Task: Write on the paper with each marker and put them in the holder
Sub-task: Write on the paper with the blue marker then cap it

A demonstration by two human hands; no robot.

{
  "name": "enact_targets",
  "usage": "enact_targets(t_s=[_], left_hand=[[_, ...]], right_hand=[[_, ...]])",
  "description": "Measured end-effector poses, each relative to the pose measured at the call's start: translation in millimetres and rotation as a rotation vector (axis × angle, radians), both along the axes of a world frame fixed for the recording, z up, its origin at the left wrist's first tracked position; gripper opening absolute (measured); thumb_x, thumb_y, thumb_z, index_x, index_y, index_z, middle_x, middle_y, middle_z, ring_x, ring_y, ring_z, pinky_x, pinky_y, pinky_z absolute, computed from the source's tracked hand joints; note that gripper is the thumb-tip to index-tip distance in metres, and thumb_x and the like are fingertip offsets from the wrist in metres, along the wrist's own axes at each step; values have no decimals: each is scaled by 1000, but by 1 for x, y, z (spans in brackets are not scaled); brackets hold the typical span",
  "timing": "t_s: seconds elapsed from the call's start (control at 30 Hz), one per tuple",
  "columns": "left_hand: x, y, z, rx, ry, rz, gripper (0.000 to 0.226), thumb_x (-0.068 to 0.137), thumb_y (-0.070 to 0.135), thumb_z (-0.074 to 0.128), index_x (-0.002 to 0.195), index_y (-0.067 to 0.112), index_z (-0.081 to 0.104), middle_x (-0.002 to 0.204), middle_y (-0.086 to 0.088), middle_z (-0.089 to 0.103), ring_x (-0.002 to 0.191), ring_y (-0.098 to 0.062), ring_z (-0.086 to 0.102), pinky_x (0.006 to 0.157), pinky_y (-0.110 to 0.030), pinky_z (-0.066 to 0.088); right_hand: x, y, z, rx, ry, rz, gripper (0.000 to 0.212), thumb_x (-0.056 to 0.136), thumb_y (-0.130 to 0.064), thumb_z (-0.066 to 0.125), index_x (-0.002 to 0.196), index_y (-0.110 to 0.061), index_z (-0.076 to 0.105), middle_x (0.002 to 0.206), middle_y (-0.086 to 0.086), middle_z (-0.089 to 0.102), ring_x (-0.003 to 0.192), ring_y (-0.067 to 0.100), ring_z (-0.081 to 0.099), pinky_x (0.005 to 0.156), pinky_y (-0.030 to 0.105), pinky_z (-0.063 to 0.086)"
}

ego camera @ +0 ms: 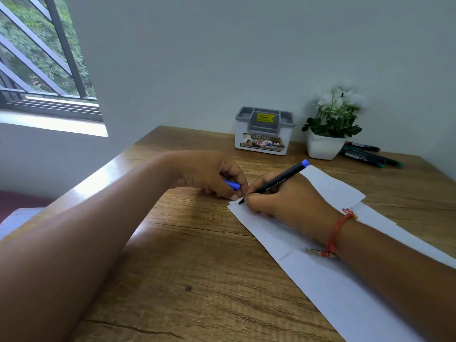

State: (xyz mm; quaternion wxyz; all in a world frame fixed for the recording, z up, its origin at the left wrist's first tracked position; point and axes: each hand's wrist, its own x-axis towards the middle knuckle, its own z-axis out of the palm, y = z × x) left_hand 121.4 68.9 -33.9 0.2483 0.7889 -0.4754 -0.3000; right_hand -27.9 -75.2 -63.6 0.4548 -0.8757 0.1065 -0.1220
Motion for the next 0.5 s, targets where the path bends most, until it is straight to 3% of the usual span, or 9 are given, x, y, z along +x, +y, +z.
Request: enact_targets(t_s=[0.2, 0.33, 0.5], left_hand=[[0, 0, 0, 6, 3, 4, 19, 87, 14, 74, 103, 24, 75, 95, -5, 73, 79, -15, 58, 65, -25, 44], [0, 0, 0, 6, 2, 7, 20, 86, 14, 74, 103, 24, 75, 99, -8, 72, 80, -15, 58, 65, -25, 44], [1, 1, 0, 7, 3, -1, 19, 86, 14, 73, 102, 25, 75, 90, 3, 71, 79, -14, 58, 62, -23, 44]], right_hand=[[0, -1, 0, 13, -6, -16, 9, 75, -14, 75, 77, -21, 79, 73, 3, 75, 68, 13, 70, 75, 44, 61], [1, 0, -1, 17, -3, -18, 9, 75, -15, 75, 78, -22, 79, 72, 2, 75, 69, 12, 69, 75, 43, 61], [1, 0, 0, -13, 6, -12, 6, 73, -18, 76, 75, -23, 79, 69, -3, 73, 66, 7, 67, 72, 39, 61]])
